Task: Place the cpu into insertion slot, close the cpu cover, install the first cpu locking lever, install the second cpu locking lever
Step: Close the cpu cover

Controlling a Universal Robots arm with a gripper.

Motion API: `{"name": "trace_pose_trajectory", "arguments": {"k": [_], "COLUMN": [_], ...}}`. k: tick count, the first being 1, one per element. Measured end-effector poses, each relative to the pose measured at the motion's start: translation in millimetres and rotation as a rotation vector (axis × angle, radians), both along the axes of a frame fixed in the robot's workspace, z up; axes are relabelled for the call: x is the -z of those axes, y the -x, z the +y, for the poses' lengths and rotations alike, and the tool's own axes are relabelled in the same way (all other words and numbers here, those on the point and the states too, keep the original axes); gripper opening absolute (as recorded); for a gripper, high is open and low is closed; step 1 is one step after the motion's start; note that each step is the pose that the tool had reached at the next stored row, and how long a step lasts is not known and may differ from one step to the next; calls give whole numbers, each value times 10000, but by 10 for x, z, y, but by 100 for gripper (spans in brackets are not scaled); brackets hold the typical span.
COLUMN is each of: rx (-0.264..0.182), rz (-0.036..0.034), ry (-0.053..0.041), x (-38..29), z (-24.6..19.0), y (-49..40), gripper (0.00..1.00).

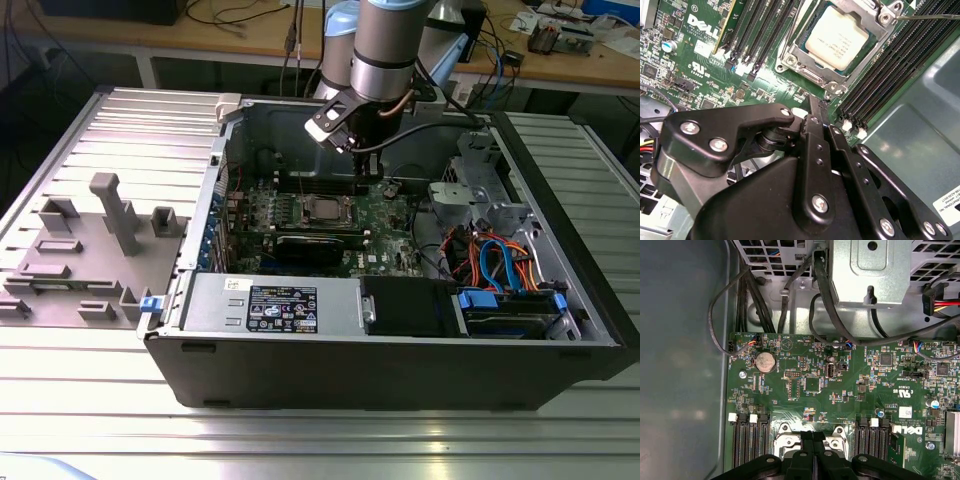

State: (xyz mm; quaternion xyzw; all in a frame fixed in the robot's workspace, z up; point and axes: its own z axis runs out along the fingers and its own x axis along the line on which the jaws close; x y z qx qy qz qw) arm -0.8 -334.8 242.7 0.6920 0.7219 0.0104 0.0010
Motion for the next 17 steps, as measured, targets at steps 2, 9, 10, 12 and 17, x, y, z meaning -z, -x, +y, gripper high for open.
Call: {"name": "trace_pose_trajectory", "arguments": {"k": [2, 9, 10, 12, 17], "rx": [1, 1, 0, -1, 3], "rz": [1, 1, 0, 1, 0], "ry": [0, 0, -1, 0, -1], "x": [0, 3, 4, 4, 6], "z": [0, 0, 0, 0, 0], "y": [0, 56, 63, 64, 73], "gripper": [11, 11, 11, 11, 11]}}
